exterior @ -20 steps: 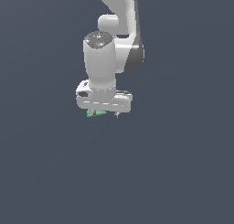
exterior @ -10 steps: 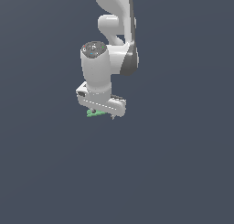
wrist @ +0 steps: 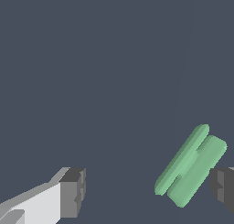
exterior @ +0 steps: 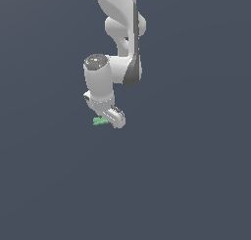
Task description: Pick up the object and move it to a goal position.
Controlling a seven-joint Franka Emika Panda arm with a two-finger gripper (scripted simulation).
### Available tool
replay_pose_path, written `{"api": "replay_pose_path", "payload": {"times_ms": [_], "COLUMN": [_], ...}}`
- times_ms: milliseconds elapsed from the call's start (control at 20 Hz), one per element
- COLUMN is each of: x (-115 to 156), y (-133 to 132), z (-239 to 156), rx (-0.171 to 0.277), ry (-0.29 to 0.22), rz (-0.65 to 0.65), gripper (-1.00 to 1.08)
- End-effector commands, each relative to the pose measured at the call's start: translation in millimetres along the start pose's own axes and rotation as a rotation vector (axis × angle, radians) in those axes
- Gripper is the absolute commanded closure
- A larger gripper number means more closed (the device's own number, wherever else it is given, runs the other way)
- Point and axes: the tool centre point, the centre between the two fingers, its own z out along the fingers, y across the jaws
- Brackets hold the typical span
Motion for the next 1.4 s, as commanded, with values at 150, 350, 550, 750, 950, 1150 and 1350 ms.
{"api": "replay_pose_path", "payload": {"times_ms": [150,350,550,750,950,1150,1350], "x": [-10,-18,-25,-30,-34,-36,-36], "y": [25,43,59,71,79,83,83], "z": [20,33,43,51,55,58,58], "rx": [-0.008,-0.015,-0.024,-0.030,-0.035,-0.038,-0.038], "ry": [-0.010,-0.014,-0.016,-0.017,-0.016,-0.016,-0.016], "rz": [0.198,0.339,0.457,0.546,0.606,0.636,0.634], "gripper": [-0.92,-0.92,-0.92,-0.92,-0.92,-0.92,-0.92]}}
